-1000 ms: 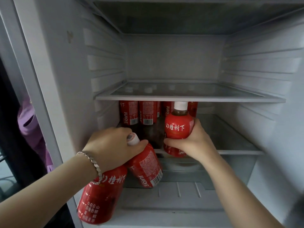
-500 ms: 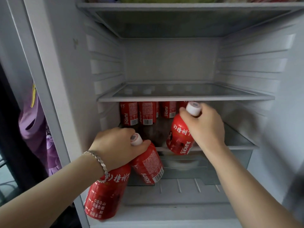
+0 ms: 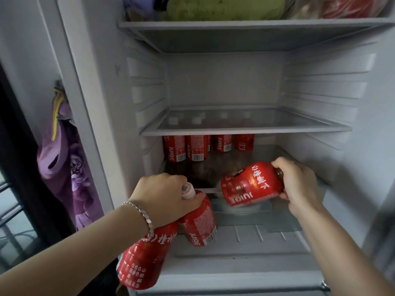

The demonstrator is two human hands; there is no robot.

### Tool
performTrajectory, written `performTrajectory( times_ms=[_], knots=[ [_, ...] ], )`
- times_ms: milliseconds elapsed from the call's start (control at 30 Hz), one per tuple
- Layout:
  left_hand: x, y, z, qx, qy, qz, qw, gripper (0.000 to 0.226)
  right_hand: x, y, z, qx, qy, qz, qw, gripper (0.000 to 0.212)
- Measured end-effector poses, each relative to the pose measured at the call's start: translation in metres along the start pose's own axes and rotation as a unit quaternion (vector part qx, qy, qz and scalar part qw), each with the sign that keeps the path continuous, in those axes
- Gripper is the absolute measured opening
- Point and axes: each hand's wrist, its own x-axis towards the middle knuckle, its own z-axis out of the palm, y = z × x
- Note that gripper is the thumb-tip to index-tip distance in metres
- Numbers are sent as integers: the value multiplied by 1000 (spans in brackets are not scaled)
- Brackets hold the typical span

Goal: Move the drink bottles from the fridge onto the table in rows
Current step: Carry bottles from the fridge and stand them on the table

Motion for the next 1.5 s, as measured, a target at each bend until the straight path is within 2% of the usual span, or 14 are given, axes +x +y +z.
performTrajectory(
  times_ms=[67,133,233,400,533,667,800,933,1067,1233,1367,1500],
  knots=[
    [-16,2,-7,12,5,-19,1000,51,-18,-10,3,-138,-55,-93,985,32],
    [-38,5,-14,14,10,-56,998,50,-41,-20,8,-254,-136,-173,942,36],
    [-82,11,-22,41,41,-110,992,53,-74,-24,21,-343,-249,-256,869,34],
    [-174,25,-33,98,20,-234,967,54,-131,-7,39,-388,-401,-342,756,26],
    [-257,41,-37,127,-21,-315,941,53,-195,18,45,-391,-486,-423,657,28],
    [-353,67,-50,168,-46,-397,901,53,-278,31,39,-364,-566,-466,575,18],
    [-454,107,-75,236,-42,-507,828,52,-370,36,18,-324,-639,-510,476,13],
    [-556,168,-115,254,15,-609,751,45,-471,33,-26,-247,-683,-566,391,14],
    [-666,259,-150,309,28,-653,691,41,-580,33,-98,-157,-709,-610,317,23],
    [-804,401,-187,324,-3,-741,588,45,-721,41,-227,-106,-742,-619,233,32],
    [-896,517,-216,330,-25,-804,494,44,-831,49,-343,-97,-762,-622,151,23],
    [-977,624,-235,302,-65,-877,367,46,-924,57,-450,-66,-803,-591,47,29]
  ],
)
